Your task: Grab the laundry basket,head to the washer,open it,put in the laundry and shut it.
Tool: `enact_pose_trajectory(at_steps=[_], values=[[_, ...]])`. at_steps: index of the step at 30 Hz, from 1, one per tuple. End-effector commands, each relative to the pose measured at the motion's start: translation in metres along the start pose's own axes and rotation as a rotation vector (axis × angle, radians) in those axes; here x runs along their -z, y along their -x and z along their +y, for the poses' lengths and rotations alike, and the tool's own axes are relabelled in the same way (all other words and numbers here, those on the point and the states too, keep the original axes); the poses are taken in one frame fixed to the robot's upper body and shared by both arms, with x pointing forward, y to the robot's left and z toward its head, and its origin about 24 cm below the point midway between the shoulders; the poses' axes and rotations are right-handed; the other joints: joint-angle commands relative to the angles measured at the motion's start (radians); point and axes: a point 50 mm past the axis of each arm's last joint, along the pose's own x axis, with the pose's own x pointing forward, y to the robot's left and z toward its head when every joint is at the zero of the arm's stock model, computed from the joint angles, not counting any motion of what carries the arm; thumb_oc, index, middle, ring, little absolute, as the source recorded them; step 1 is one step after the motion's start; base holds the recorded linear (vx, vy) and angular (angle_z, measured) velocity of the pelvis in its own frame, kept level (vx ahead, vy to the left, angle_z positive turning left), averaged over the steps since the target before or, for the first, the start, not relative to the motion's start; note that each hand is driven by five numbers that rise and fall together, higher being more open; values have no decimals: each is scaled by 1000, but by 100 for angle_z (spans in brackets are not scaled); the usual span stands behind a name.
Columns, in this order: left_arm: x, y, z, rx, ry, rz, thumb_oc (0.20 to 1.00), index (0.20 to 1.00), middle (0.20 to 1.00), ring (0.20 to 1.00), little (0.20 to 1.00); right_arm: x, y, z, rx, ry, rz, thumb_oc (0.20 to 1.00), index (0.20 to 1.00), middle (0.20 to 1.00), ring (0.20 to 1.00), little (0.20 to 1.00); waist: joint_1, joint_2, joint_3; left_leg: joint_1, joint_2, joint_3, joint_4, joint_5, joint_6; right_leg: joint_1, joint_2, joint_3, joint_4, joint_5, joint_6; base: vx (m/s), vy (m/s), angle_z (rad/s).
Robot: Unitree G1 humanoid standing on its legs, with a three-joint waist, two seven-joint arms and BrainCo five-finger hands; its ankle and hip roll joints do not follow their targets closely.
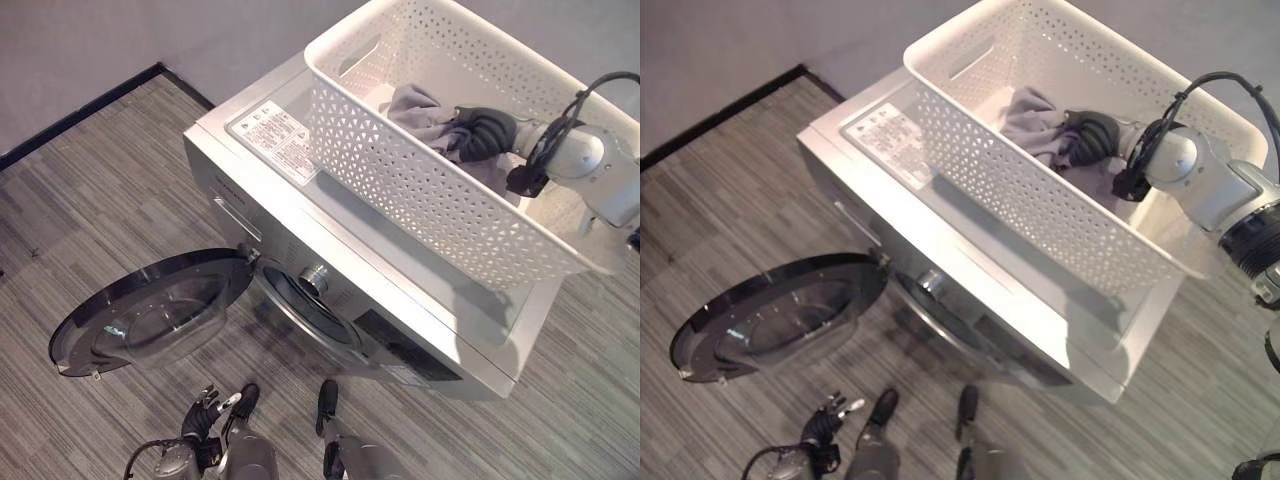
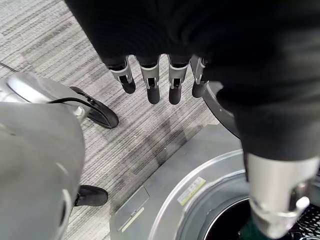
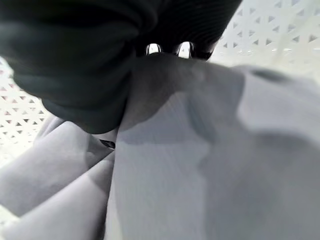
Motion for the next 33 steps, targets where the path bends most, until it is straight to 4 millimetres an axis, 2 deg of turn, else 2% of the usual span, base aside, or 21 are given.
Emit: enact_pose_trajectory(at_steps=[1, 2, 3, 4, 9, 11, 18, 24, 26, 29, 32, 33], values=[[2, 2, 12, -18, -91, 6, 1000, 1000, 1000, 1000, 1000, 2, 26, -50, 293, -76, -58, 200, 200, 200, 200, 200, -7, -26, -50, 97, 65, 84, -32, 11, 26, 48, -112, 69, 58, -137, 112, 102, -1, -10], [4, 3, 15, -32, -98, 14, 1000, 1000, 1000, 1000, 1000, 8, 38, -70, 422, -96, -50, 200, 200, 200, 200, 200, -13, -30, -70, 112, 70, 92, -32, 2, 28, 64, -110, 71, 49, -137, 112, 95, -16, -14], [5, 3, 18, -43, -100, 21, 1000, 1000, 1000, 1000, 1000, 8, 44, -81, 495, -101, -51, 200, 200, 200, 200, 200, -16, -32, -79, 120, 72, 96, -32, -3, 28, 71, -108, 74, 45, -137, 112, 114, -24, -25], [6, 3, 23, -69, -96, 30, 1000, 1000, 1000, 1000, 1000, 9, 61, -109, 698, -132, -61, 200, 200, 200, 200, 200, -21, -35, -103, 144, 77, 103, -32, -15, 30, 94, -102, 83, 33, -136, 111, 83, -23, -21], [8, 4, 26, -98, -94, 44, 1000, 1000, 1000, 1000, 1000, 4, 74, -131, 879, -133, -84, 200, 200, 200, 200, 200, -30, -38, -134, 172, 87, 114, -32, -29, 31, 120, -94, 91, 24, -139, 108, 46, -15, -10], [11, 5, 27, -116, -90, 53, 1000, 1000, 1000, 1000, 1000, 5, 87, -145, 1031, -156, -82, 200, 200, 200, 200, 200, -35, -38, -154, 196, 98, 123, -32, -40, 31, 141, -85, 96, 24, -145, 104, 60, -24, -11], [10, 4, 23, -112, -112, 46, 1000, 1000, 1000, 1000, 1000, 4, 95, -147, 1162, -192, -124, 200, 200, 200, 200, 200, -44, -38, -170, 228, 109, 131, -32, -57, 32, 168, -74, 101, 27, -155, 100, 8, -3, 0], [3, 3, 19, -97, -126, 11, 1000, 1000, 1000, 1000, 1000, 0, 97, -143, 1212, -196, -163, 200, 200, 200, 200, 200, -49, -47, -166, 248, 102, 173, -19, -67, 38, 167, -85, 134, 19, -126, 115, -25, 51, -14], [1, 4, 17, -86, -130, -6, 1000, 1000, 1000, 1000, 1000, 0, 100, -136, 1244, -200, -181, 200, 200, 200, 200, 200, -58, -47, -157, 251, 86, 201, 47, -113, 53, 162, -98, 172, 25, -104, 127, -39, 114, -29], [0, 5, 17, -76, -137, -14, 1000, 1000, 1000, 1000, 1000, 2, 103, -128, 1261, -203, -190, 200, 200, 200, 200, 200, -58, -48, -154, 257, 72, 229, 86, -144, 66, 159, -106, 198, 31, -92, 135, -40, 167, -52], [-10, 5, 10, -31, -171, -64, 1000, 1000, 1000, 1000, 1000, 12, 115, -113, 1316, -182, -157, 200, 200, 200, 200, 200, -73, -35, -141, 280, 29, 280, 150, -215, 103, 145, -131, 252, 58, -74, 173, -36, 245, -53], [-10, 5, 10, -31, -173, -64, 1000, 1000, 1000, 1000, 1000, 13, 116, -112, 1317, -182, -155, 200, 200, 200, 200, 200, -70, -36, -140, 281, 31, 281, 151, -218, 103, 146, -130, 253, 58, -74, 172, -98, 276, -46]])
